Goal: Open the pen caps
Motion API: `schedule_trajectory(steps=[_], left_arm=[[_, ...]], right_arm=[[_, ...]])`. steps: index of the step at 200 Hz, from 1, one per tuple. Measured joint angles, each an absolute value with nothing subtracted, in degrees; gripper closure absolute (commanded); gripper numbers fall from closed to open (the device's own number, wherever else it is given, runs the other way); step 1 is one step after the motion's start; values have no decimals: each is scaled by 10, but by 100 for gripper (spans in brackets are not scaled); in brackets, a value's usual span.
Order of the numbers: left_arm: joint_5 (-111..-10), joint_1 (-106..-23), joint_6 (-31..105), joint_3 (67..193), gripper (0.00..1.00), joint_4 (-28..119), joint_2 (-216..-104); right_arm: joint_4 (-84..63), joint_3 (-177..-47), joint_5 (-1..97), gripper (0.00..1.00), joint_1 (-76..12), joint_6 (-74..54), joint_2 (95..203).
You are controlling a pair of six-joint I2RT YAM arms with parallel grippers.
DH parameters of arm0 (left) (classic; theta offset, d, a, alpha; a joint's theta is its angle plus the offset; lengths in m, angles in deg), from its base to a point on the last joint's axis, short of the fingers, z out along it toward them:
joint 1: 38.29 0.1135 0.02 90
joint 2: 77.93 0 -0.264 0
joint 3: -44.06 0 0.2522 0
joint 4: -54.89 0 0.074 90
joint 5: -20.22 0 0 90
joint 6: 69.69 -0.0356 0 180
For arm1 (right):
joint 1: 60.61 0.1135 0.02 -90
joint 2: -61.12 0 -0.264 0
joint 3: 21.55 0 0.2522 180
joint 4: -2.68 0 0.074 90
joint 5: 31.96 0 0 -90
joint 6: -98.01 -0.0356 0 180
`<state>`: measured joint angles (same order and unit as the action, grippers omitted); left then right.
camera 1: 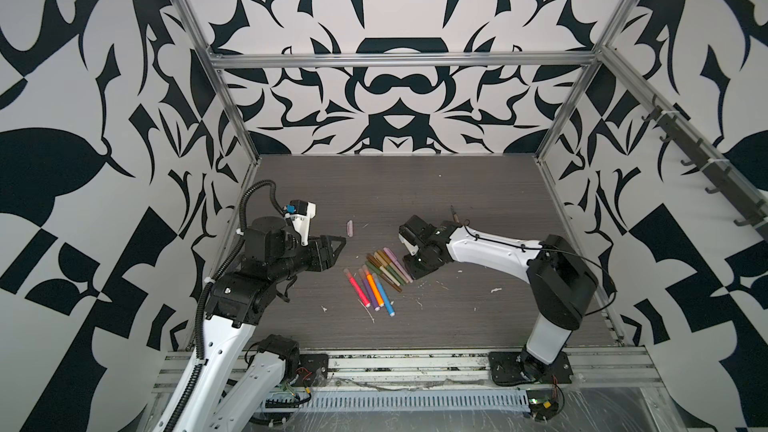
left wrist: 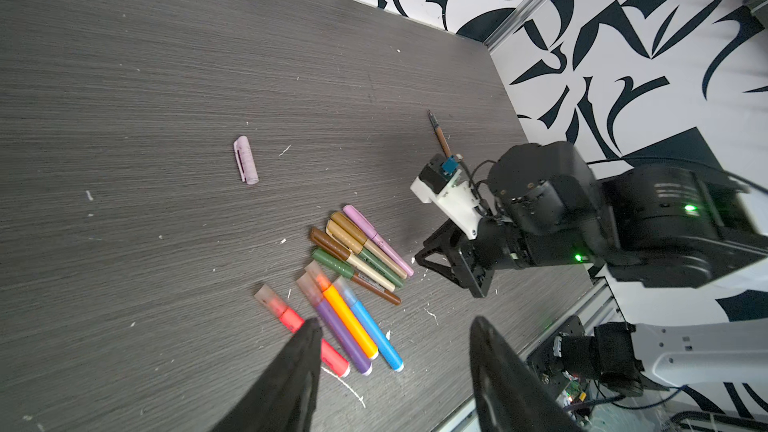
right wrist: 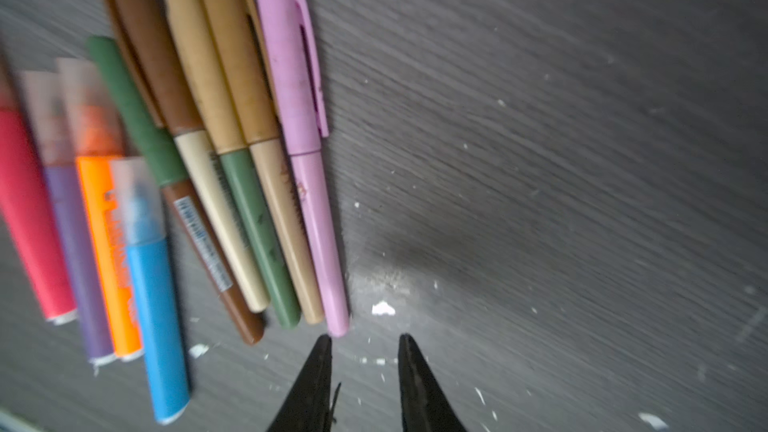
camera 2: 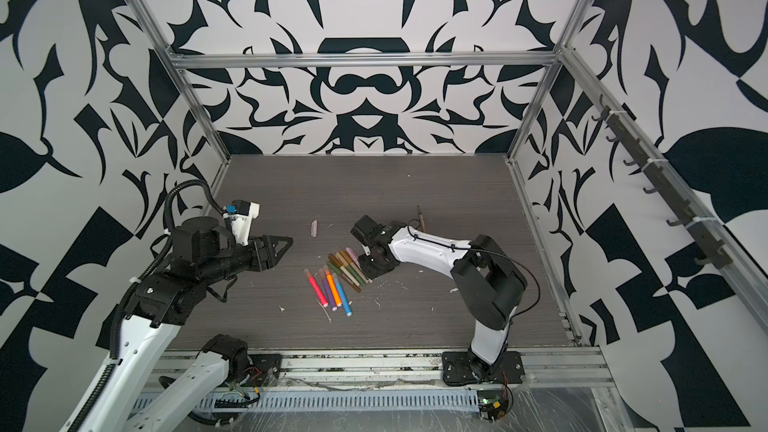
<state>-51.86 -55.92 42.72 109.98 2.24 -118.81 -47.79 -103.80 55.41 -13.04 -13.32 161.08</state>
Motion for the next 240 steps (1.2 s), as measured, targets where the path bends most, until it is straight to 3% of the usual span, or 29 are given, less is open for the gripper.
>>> schedule_trajectory(steps=[43,147,187,240], left_arm=[[-520,-559,427,1100,39,22,-1184],[-526,-554,427,1099,39,23,-1186],[-526,-552,428,1099,39,23,-1192],[-527,-551,428,1097,39,23,-1191]], right_arm=[[-497,-1059,558,69,-133,-132,1590],[-489,-1073,562,70,-133,-112,1658],[-474,-1072,557,62,-133,-112,1673],[-463,-1071,556,62,-130,-110,1677]])
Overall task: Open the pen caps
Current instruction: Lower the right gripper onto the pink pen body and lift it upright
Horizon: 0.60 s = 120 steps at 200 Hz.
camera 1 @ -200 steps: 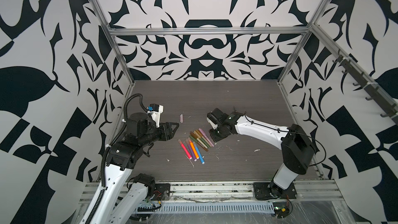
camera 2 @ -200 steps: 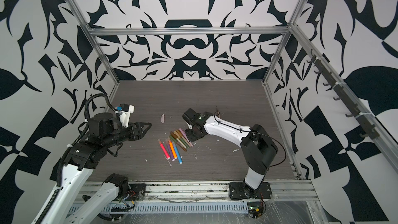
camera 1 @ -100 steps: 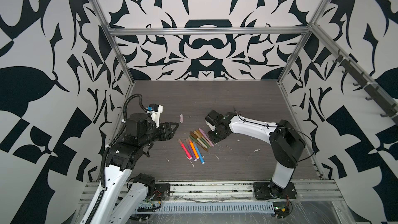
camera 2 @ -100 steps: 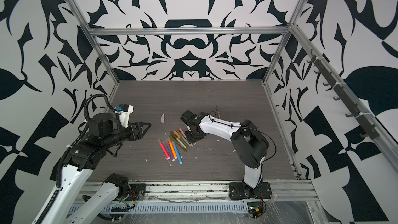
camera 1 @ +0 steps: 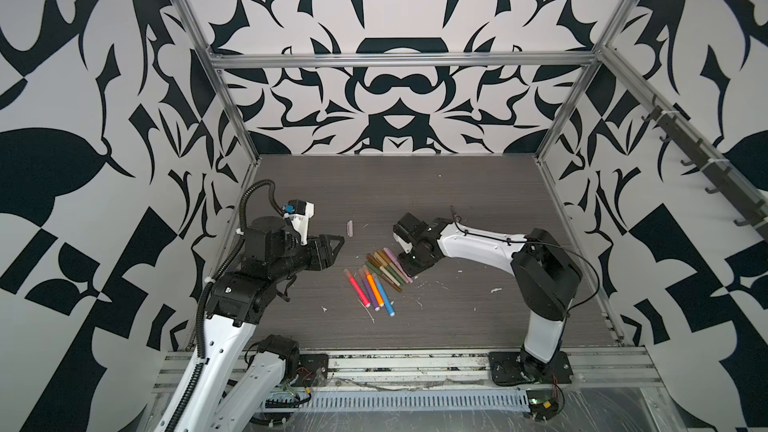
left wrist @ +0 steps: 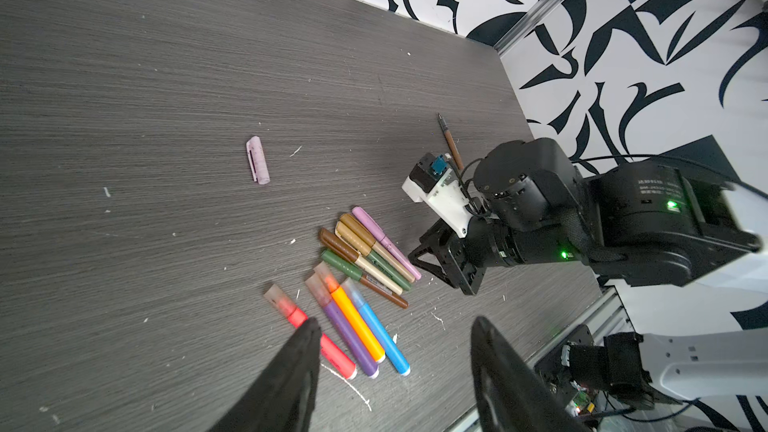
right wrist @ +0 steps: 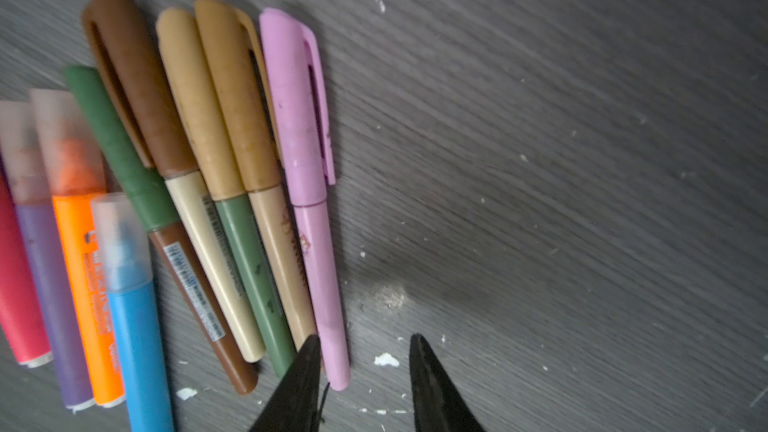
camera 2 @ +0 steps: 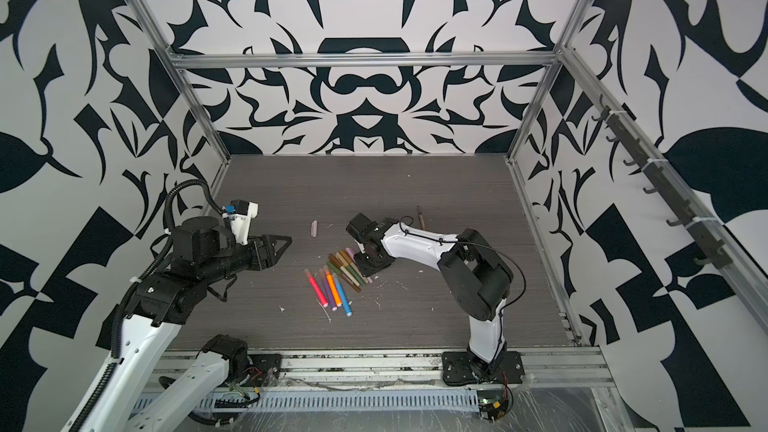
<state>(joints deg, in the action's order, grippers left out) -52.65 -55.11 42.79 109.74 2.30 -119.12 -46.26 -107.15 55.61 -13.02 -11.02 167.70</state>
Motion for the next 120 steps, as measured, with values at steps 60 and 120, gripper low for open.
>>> schedule_trajectory(steps=[60,120], left_arm=[[-527,-551,428,1097,39,23,-1188],[-526,-551,428,1097,39,23,-1188]], right_arm=[[-458,-1071,563,69,-118,-113,1705],[-446,-1056,597,86,-117,-135,1698]])
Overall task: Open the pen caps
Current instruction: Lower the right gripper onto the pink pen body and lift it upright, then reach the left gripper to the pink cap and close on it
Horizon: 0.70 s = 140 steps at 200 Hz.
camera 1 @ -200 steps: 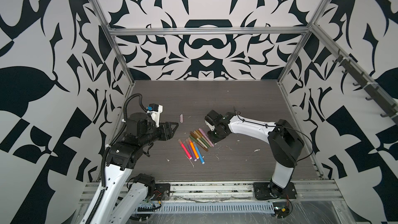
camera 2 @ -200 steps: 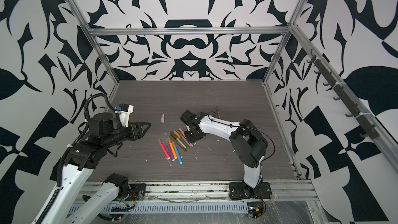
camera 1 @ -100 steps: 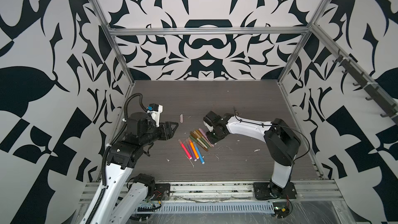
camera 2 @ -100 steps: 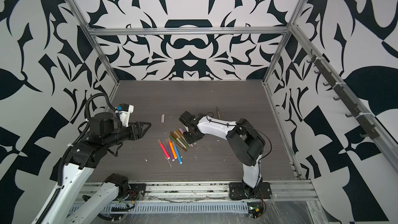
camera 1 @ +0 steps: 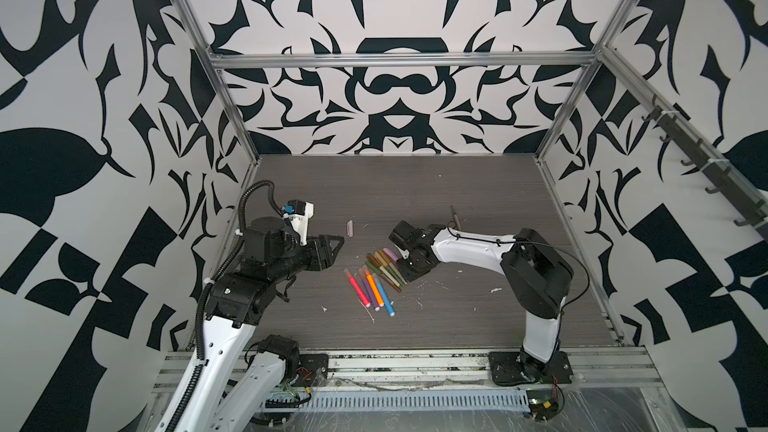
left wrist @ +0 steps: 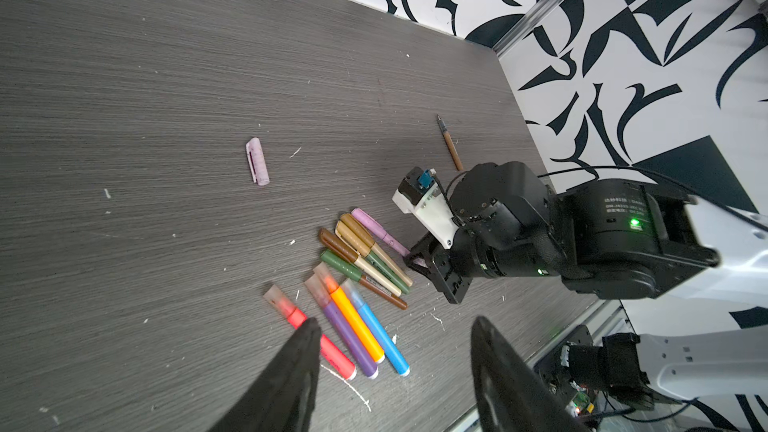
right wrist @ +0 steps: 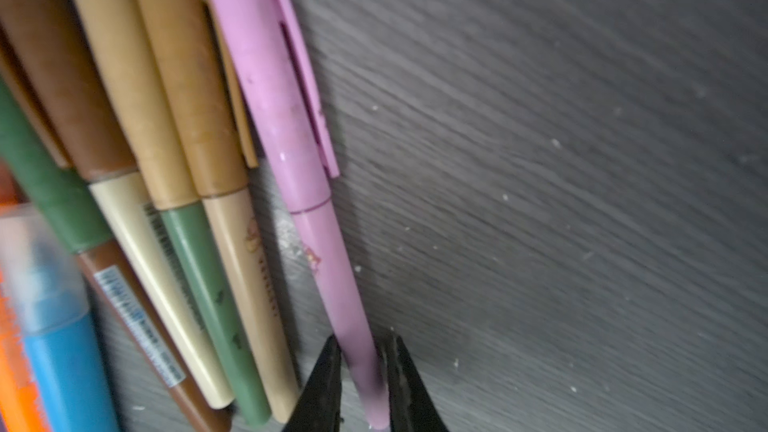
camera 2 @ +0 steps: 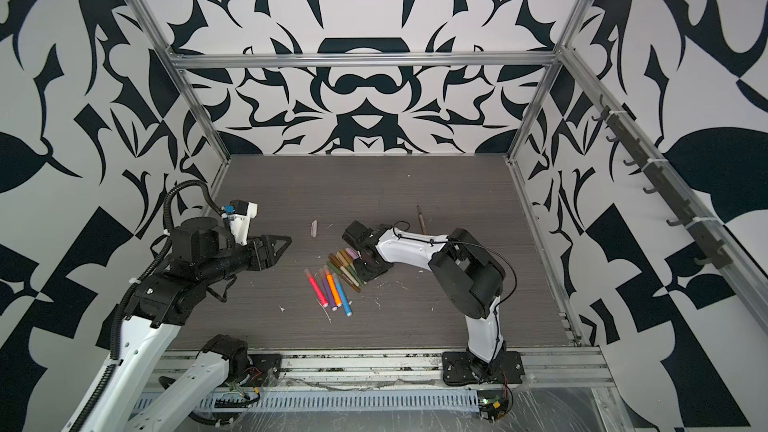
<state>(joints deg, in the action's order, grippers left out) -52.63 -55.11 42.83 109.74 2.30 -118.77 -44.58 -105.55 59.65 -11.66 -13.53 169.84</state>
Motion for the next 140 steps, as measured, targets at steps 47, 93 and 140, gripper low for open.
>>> schedule_trajectory(steps=[47,93,140], left_arm=[[-521,-551,429,1097,38,23,-1195],[-486,-551,437,1097,37,25,-1232],[-429,-551,502,1081,37,72,-1246]], right_arm=[[-438,-1020,598,100,-119,-147,1667],[-517,-1005,550,100,-175,-120,1541],[-609,-1025,491,100,-260,-98,1409]])
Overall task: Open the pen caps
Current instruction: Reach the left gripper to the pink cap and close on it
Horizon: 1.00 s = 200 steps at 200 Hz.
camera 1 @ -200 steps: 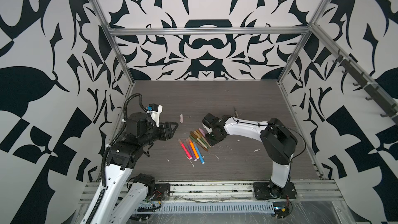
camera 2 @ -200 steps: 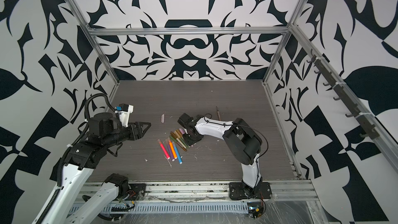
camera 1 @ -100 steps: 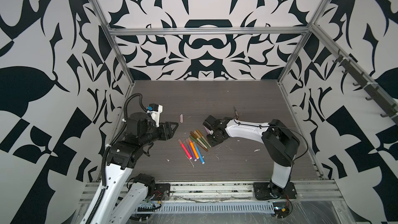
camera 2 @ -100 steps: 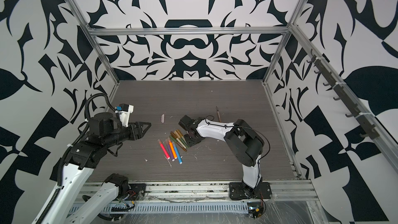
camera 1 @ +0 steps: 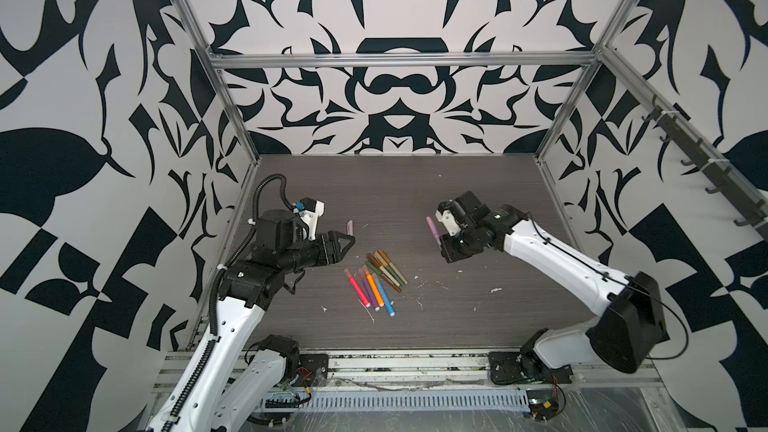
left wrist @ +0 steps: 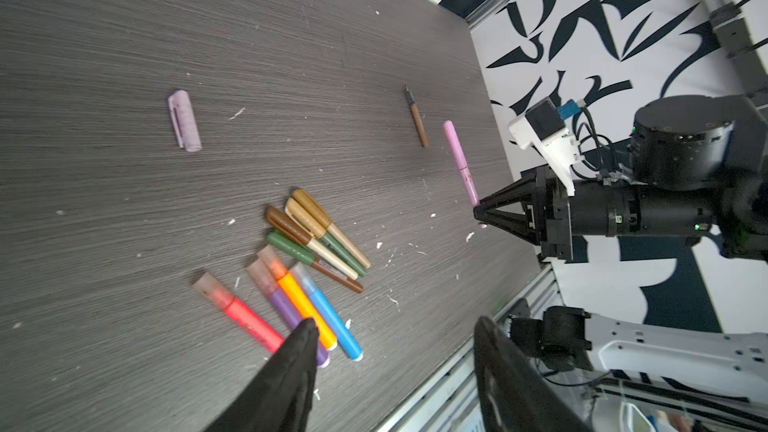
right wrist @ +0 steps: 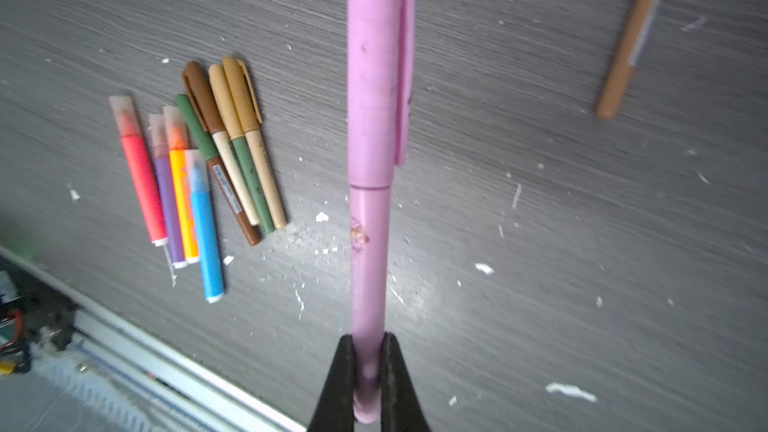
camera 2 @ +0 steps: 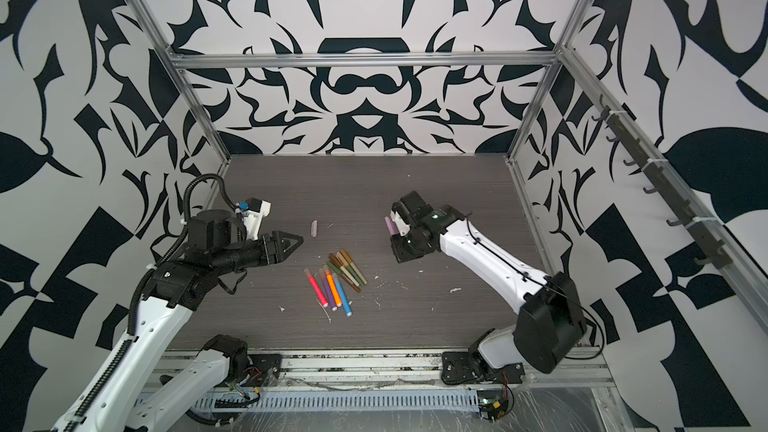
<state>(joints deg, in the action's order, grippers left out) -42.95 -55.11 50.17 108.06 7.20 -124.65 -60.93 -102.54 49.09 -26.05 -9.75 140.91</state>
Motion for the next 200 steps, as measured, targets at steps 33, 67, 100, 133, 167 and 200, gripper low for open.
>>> schedule_trajectory(steps=[33,67,100,133,167,200], left_arm=[[-402,-557,566,1056,35,135,-1276],[-424,-621,622,1012,33,189,-1295],[-426,-667,658,996,35,263,-1359],[-408,-683,681,998,36,325,-1480],[-408,-727,690,1031,38,341,-1557],[-406,-763,701,1074,44,362,-1621]], right_arm=[[-624,-981,459,100,-260,-106,1362],[-617,-914,435,100,-258,-130,1354],[-582,-865,431,100,-244,-143,1340],[-531,-814,435,100,-206,-168,1299],[-480,-786,439,100,-177,-196,1287],[-428,-773,437,100,-156,-228,1295]])
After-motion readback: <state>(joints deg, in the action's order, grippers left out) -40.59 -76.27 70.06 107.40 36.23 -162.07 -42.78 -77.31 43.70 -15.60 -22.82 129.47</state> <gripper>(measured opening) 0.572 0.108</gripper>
